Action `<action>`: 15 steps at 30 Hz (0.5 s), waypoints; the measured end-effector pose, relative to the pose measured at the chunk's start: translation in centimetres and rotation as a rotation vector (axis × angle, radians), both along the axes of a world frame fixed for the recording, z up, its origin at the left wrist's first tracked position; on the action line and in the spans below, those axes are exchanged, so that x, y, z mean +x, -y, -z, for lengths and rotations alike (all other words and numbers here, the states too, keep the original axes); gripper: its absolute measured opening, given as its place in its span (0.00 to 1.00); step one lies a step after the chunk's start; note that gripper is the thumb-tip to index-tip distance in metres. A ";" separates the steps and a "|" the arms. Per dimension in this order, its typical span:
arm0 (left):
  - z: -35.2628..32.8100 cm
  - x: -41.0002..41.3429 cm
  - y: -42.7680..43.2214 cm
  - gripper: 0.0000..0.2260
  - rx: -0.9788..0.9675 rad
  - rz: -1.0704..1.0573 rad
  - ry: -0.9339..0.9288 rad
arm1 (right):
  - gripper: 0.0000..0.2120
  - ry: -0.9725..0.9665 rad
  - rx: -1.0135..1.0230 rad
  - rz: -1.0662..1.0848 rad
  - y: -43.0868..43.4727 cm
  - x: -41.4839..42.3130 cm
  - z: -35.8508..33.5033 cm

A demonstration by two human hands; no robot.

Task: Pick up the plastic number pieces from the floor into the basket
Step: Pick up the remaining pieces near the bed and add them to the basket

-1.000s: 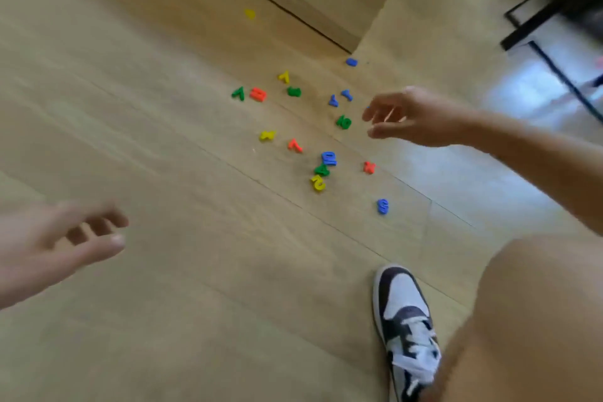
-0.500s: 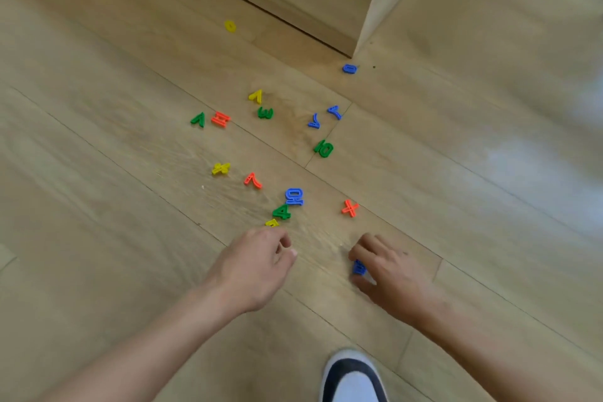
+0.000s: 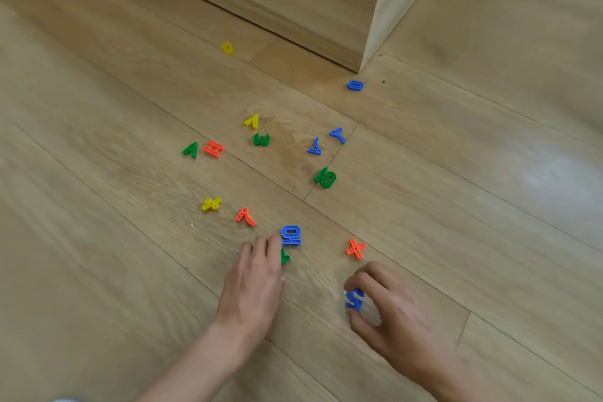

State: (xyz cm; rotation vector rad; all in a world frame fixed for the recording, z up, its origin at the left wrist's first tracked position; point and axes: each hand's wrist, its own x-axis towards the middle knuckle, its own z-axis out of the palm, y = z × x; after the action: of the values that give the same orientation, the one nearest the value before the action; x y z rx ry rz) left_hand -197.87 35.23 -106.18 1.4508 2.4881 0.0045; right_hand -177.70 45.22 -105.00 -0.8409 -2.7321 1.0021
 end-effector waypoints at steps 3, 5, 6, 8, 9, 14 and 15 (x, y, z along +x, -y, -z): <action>0.0 -0.7 0.2 0.19 0.069 0.023 0.046 | 0.05 -0.088 -0.091 0.116 0.5 -1.3 -0.4; -0.3 -1.4 0.6 0.15 0.198 -0.008 0.199 | 0.05 -0.152 -0.181 0.210 0.8 -2.2 -0.8; -0.7 -1.6 0.5 0.14 0.284 -0.069 0.304 | 0.06 -0.199 -0.213 0.241 0.8 -2.7 -1.1; -1.9 -1.4 -0.1 0.10 0.421 -0.339 0.631 | 0.08 -0.308 -0.228 0.268 0.9 -3.8 -1.9; -2.5 -0.9 -0.8 0.07 0.462 -0.532 0.921 | 0.09 -0.352 -0.221 0.257 1.0 -4.4 -2.3; -3.7 0.4 -2.7 0.12 0.274 -0.864 1.883 | 0.12 -0.312 -0.075 0.064 1.2 -7.5 -2.5; -3.6 0.3 -2.8 0.13 0.295 -0.878 1.851 | 0.13 -0.306 -0.069 0.035 1.0 -7.7 -2.3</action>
State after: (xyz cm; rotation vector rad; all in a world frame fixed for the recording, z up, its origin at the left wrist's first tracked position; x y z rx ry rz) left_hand -197.59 38.06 -102.62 -0.0964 1.1736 1.2143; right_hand -185.38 44.19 -102.72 -0.6775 -2.4309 1.1199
